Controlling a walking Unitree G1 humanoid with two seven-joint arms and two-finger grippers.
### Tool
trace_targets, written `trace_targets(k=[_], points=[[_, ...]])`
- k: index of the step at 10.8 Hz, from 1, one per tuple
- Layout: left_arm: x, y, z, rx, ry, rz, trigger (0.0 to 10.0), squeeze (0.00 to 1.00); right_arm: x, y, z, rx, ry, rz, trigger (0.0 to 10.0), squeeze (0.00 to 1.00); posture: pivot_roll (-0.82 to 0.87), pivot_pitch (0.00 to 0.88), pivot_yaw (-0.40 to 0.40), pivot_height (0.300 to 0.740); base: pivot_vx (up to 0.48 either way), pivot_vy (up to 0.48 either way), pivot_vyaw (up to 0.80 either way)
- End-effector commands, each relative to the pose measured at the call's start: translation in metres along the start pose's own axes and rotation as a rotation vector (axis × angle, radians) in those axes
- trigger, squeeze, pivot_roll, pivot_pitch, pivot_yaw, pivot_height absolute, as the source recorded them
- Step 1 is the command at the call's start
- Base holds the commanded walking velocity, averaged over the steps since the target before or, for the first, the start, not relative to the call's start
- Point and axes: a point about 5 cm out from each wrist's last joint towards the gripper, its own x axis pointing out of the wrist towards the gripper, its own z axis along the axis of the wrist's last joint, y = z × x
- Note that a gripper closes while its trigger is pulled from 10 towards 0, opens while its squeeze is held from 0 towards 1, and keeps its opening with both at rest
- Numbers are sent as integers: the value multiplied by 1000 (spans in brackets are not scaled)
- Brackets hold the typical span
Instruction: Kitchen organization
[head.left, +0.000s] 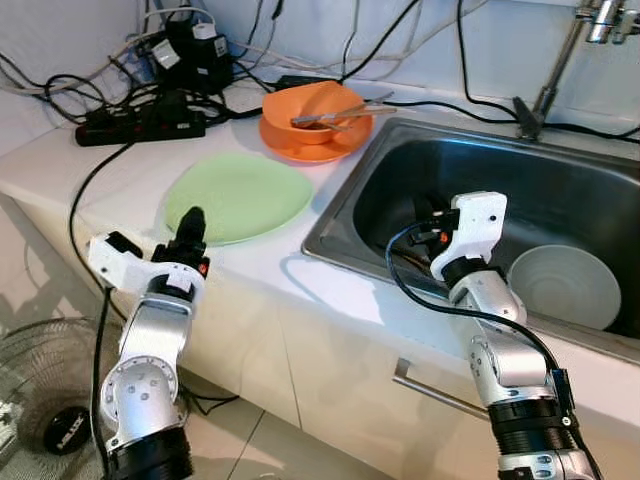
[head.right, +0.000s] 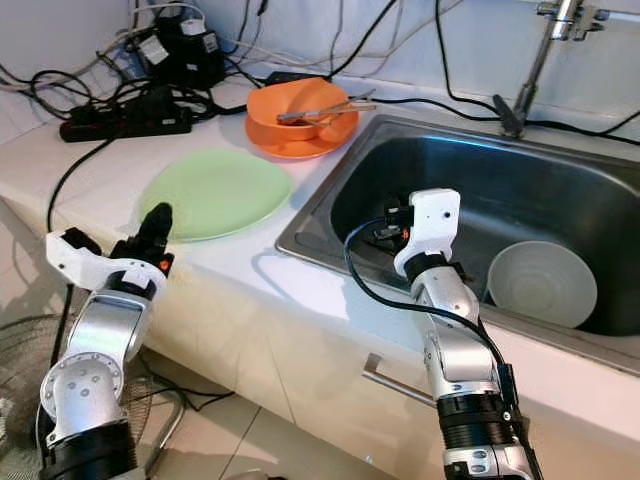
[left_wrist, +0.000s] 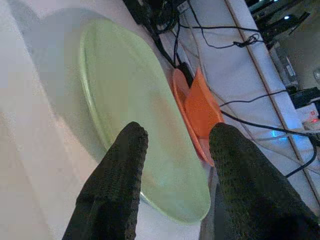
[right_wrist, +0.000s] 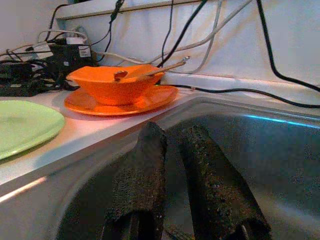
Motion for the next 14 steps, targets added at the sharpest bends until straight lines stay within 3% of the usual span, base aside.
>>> trace_targets(k=[1, 3, 6, 14], points=[[0, 2, -10, -59, 19, 29, 10000, 0, 3, 1, 3, -5, -1, 11, 10000, 0, 69, 0, 81, 740, 0, 0, 0], [-4, 1, -7, -20, 11, 11, 10000, 0, 3, 0, 3, -6, -3, 10, 10000, 0, 65, 0, 85, 740, 0, 0, 0], [-17, 9, -4, -47, -9, 45, 10000, 0, 3, 1, 2, -6, 0, 16, 10000, 0, 78, 0, 78, 740, 0, 0, 0], [-17, 28, -21, -46, 36, 155, 10000, 0, 3, 0, 2, -9, 4, 16, 10000, 0, 70, 0, 71, 740, 0, 0, 0]])
